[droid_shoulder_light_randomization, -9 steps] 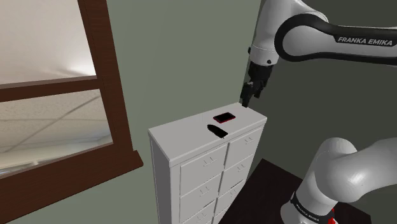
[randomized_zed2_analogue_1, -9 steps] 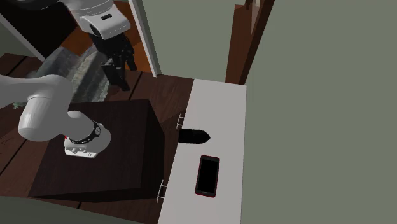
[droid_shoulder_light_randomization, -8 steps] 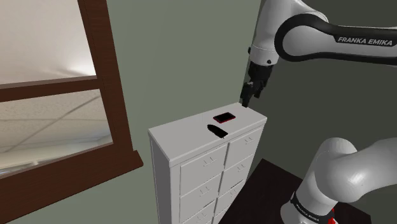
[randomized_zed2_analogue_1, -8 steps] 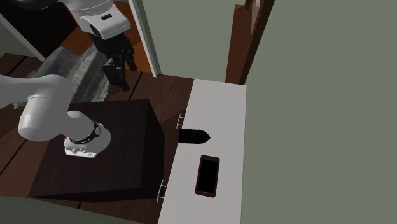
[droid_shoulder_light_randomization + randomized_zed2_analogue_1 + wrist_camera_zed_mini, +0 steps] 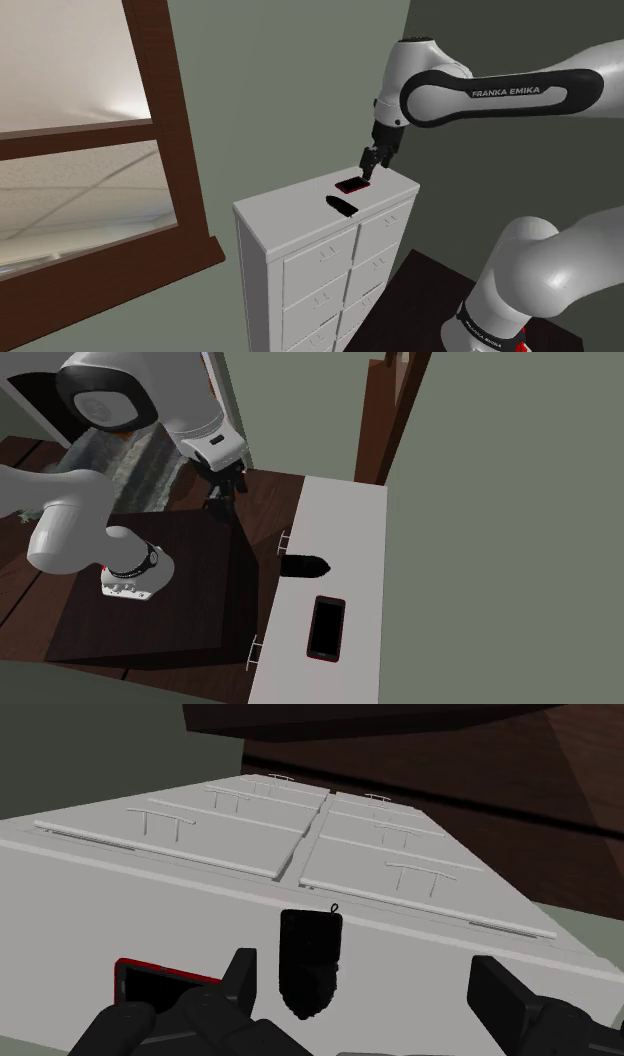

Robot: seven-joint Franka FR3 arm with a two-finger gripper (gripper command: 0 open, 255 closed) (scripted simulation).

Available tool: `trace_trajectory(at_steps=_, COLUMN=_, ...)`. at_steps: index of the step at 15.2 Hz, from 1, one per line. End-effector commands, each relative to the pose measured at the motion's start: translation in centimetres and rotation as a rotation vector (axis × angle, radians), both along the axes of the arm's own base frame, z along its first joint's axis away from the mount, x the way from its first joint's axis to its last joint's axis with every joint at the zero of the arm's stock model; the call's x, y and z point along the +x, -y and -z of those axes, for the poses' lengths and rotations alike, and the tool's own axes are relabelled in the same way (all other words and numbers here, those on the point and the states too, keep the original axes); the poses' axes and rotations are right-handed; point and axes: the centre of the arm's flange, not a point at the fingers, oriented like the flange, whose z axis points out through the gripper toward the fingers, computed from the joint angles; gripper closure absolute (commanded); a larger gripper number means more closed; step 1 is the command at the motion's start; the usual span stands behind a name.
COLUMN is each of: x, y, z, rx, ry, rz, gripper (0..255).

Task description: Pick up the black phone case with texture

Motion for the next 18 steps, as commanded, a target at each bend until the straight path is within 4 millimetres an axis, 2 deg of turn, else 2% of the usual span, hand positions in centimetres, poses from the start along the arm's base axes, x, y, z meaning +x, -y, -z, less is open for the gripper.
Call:
trace_trajectory(at_steps=1, x=1.3, y=0.7, z=2.1, rx=0.011, ry=0.013, rz=0.006, gripper=0)
trace_trajectory(at_steps=15, x=11.4, y=6.6, z=16.1, rx=0.083, ry=0.083, rz=0.05, gripper=0)
trace_trajectory(at_steps=18, x=11.7, y=6.8, z=17.6, rx=0.085, ry=0.085, rz=0.052, gripper=0)
